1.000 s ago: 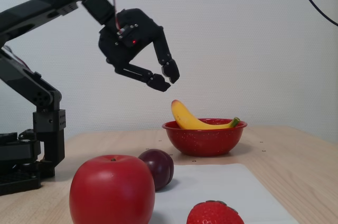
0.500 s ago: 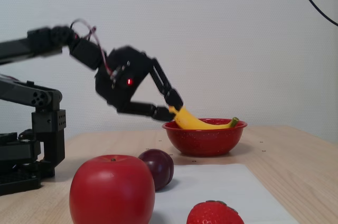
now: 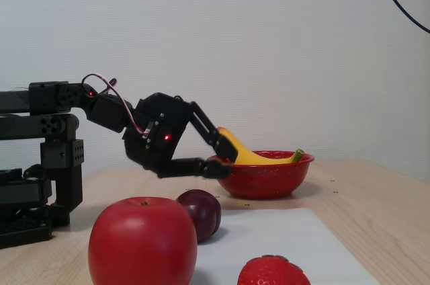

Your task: Grasp the banana and put it in the red bowl.

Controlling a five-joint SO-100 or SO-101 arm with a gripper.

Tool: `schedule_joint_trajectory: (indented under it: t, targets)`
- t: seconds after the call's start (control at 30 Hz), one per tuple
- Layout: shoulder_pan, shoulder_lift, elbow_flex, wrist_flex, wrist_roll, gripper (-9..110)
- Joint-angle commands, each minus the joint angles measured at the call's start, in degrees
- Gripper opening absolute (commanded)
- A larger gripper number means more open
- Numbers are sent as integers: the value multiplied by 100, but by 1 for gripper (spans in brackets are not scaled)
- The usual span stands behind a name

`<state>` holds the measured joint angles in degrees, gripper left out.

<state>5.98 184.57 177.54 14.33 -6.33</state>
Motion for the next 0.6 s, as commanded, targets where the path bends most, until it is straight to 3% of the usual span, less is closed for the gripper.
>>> schedule_joint_trajectory:
  t: [0.0,0.57]
  targets:
    - [44,237,18,562,-105,0]
    - [9,325,35,3489,70,0]
